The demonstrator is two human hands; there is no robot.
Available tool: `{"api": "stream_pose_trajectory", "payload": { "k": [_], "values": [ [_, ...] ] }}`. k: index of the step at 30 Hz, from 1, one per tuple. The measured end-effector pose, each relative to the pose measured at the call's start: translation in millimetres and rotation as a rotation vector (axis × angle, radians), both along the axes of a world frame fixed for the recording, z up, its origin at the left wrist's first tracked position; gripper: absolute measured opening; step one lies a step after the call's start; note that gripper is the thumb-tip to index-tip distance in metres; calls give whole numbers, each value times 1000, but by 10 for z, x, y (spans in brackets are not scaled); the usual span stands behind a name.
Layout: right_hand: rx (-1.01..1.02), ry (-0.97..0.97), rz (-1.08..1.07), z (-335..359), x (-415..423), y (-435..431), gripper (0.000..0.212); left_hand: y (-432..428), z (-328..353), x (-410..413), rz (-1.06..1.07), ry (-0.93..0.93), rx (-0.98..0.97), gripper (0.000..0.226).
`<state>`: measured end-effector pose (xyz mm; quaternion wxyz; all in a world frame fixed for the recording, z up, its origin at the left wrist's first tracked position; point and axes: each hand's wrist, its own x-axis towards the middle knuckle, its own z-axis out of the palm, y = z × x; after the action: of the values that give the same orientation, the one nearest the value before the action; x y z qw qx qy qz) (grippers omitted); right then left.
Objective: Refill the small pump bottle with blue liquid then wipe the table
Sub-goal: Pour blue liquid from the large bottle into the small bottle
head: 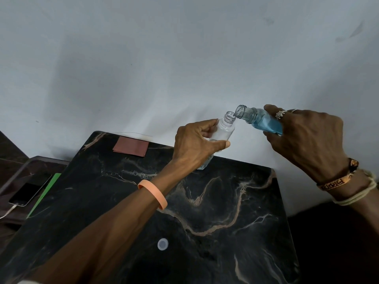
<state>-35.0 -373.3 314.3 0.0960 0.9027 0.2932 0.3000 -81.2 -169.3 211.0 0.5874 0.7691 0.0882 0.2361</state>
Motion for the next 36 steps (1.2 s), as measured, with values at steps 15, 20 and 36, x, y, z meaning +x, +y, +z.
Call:
{"api": "stream_pose_trajectory", "payload": {
  "k": [15, 20, 36],
  "values": [
    [17, -11, 8, 9, -1, -10, 51, -27, 13, -4, -2, -5, -18, 62],
    [-10, -6, -9, 24, -10, -20, 51, -36, 44, -17, 0, -5, -20, 60],
    [-21, 11, -15, 29, -14, -10, 50, -50, 41, -18, 12, 21, -38, 65]
  ]
}}
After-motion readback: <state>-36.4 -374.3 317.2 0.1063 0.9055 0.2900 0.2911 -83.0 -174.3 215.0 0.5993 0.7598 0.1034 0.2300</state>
